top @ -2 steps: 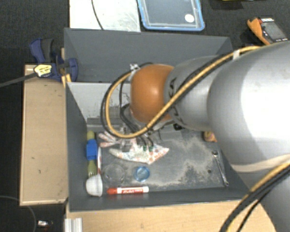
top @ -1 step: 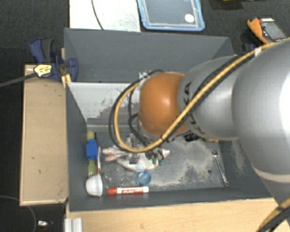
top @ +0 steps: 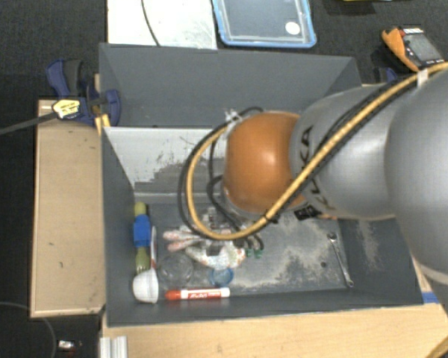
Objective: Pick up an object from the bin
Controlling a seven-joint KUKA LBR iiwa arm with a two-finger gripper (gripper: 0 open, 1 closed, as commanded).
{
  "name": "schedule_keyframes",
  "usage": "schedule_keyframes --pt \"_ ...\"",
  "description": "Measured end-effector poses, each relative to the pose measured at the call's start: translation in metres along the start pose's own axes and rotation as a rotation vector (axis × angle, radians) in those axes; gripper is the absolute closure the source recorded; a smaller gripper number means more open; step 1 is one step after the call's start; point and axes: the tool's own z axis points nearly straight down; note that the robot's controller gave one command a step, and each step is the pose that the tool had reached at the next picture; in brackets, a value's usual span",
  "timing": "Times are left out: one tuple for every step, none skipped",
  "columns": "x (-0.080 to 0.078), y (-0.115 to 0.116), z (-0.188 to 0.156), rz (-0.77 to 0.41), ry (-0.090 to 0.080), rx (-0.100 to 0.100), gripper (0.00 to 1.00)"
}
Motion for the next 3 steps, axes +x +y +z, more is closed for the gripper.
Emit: schedule_keyframes --pt "0.017 0.019 0.027 -0.083 -0.002 0.001 1.0" --pt "0.017 -0.043 -0.027 -0.095 -0.001 0.001 1.0" --pt "-0.002 -0.041 -0.049 -0.026 -0.003 0.002 1.0"
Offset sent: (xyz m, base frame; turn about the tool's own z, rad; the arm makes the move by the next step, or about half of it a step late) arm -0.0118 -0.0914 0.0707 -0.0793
